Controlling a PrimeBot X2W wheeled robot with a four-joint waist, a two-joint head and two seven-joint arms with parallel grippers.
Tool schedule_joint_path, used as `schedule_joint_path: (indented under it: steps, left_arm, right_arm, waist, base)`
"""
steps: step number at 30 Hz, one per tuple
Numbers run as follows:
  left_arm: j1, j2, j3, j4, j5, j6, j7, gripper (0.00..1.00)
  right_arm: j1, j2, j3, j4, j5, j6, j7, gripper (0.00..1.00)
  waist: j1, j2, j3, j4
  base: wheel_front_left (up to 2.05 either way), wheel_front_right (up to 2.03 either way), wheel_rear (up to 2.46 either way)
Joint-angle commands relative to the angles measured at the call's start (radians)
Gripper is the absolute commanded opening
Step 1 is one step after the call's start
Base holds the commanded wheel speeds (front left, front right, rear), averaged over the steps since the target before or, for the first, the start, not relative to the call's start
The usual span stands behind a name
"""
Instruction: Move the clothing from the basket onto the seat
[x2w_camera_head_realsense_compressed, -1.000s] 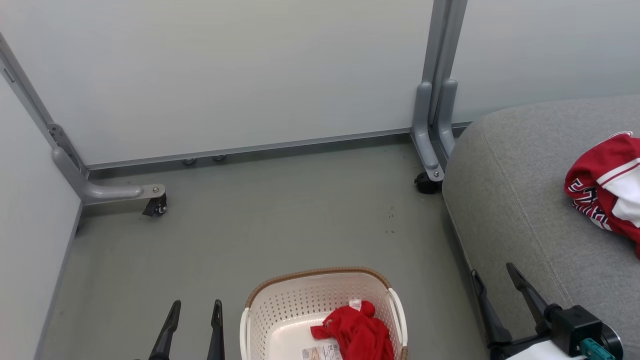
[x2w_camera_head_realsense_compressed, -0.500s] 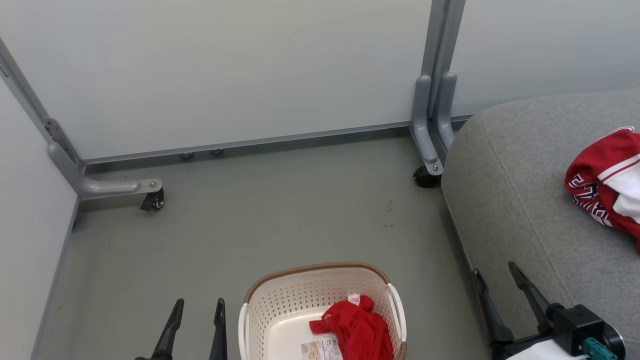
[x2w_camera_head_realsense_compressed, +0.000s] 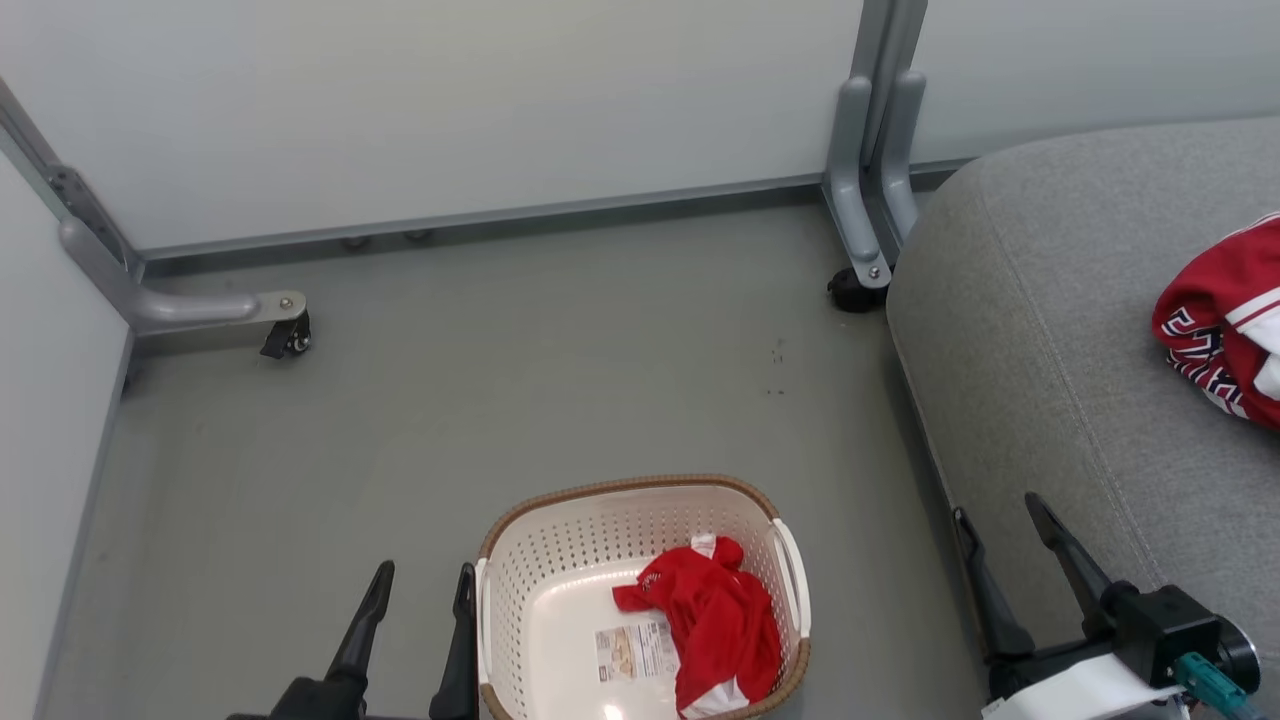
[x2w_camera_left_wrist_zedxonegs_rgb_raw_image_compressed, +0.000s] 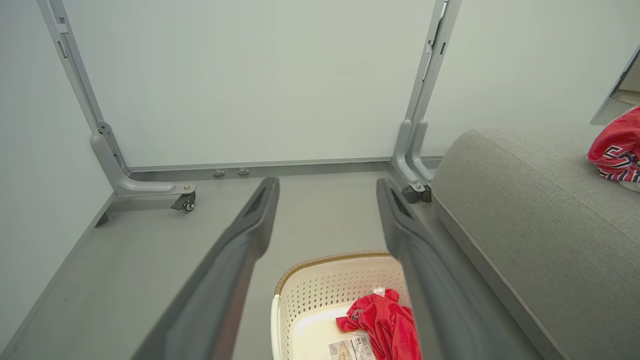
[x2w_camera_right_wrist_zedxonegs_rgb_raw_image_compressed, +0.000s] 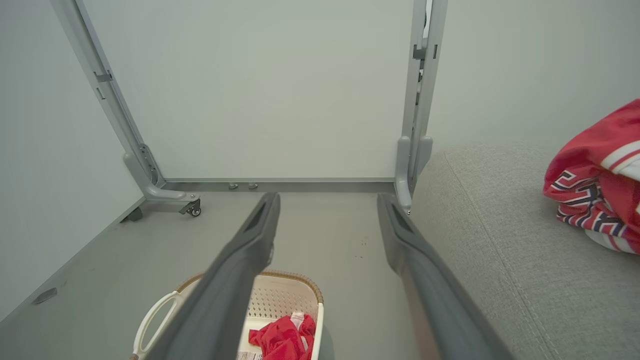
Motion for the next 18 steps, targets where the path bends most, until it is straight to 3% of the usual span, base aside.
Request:
schedule_joint_path:
  steps: [1, 9, 13, 18]
  left_arm:
    - [-0.036, 0.001, -0.002, -0.005, 0.0, -0.006, 0.0, 1.0]
    - [-0.203, 0.001, -0.028, 0.013, 0.034, -0.038, 0.0, 1.0]
    - [-0.32, 0.001, -0.067, 0.086, 0.04, -0.062, 0.0, 1.0]
    - [-0.503, 0.027, -0.205, 0.256, 0.033, -0.073, 0.0, 1.0]
  right_arm:
    - [-0.024, -0.005, -0.006, -0.009, -0.008, -0.002, 0.0, 1.0]
    - [-0.145, -0.005, -0.024, -0.048, -0.019, -0.002, 0.0, 1.0]
    - [-0.231, -0.014, -0.029, -0.061, -0.022, -0.002, 0.0, 1.0]
    - [-0.341, -0.024, -0.049, -0.074, -0.018, -0.002, 0.0, 1.0]
  waist:
    - [0.0001, -0.0001, 0.069, 0.008]
    - [0.0001, -0.0001, 0.298, 0.038]
    - [0.0001, -0.0001, 0.411, 0.043]
    - [0.0001, -0.0001, 0.533, 0.039]
  base:
    - [0.0, 0.0, 0.0]
    - [0.0, 0.0, 0.0]
    - [0.0, 0.0, 0.0]
    - [0.0, 0.0, 0.0]
